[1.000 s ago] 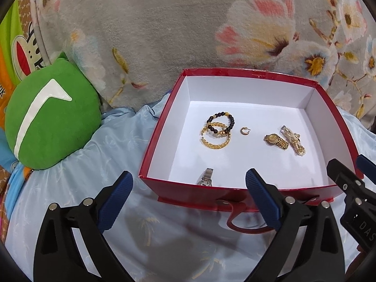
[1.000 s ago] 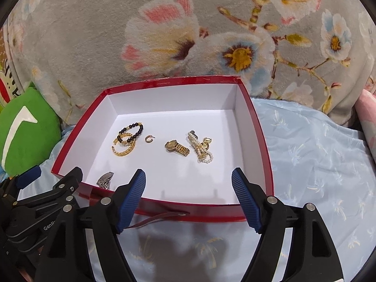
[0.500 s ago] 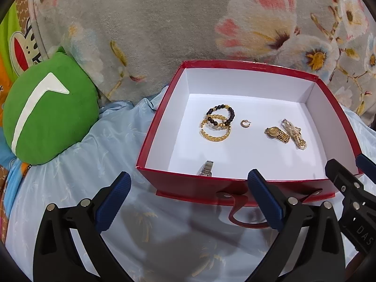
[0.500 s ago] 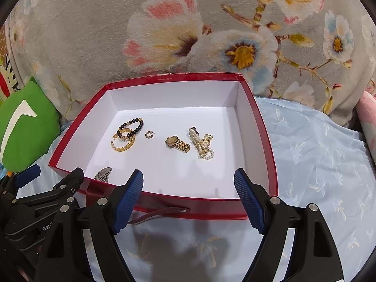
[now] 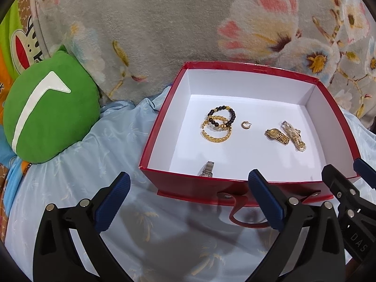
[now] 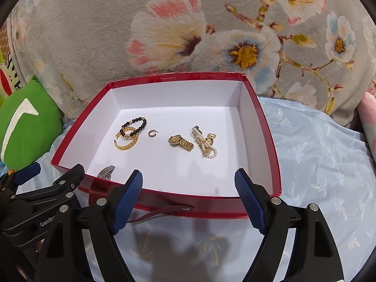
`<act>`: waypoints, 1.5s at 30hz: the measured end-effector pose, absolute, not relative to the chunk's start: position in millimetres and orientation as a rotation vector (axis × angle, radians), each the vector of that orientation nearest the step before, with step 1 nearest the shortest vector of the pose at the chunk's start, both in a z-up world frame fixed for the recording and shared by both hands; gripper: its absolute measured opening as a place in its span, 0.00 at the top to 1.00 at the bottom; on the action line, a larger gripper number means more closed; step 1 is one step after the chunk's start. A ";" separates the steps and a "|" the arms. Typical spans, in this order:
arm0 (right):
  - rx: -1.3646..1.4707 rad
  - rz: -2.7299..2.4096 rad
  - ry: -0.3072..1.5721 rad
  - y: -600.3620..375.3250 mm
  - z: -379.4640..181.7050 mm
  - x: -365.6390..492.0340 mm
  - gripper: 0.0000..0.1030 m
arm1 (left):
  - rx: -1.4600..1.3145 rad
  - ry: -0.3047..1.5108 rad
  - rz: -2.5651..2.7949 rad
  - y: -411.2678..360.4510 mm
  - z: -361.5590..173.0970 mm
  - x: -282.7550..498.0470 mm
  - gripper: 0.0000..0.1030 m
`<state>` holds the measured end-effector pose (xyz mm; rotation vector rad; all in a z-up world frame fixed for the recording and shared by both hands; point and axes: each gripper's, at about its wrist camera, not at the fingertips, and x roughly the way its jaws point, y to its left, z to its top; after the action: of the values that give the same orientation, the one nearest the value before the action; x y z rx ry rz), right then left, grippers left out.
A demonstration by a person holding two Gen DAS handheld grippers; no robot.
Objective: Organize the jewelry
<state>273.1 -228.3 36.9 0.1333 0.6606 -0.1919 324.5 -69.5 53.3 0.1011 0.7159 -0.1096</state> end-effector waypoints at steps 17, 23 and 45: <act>0.136 -0.183 0.664 -226.7 41.0 268.2 0.20 | 0.125 0.710 -0.106 -70.2 60.3 318.6 0.05; 0.134 -0.180 0.663 -225.5 41.4 267.9 0.20 | 0.120 0.710 -0.103 -69.7 61.4 318.0 0.05; 0.130 -0.178 0.664 -222.8 40.7 268.5 0.20 | 0.129 0.708 -0.084 -68.9 61.5 318.2 0.05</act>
<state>268.5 -222.8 40.7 0.1296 0.6644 -0.1780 318.2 -68.9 61.5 0.1291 0.7084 -0.0842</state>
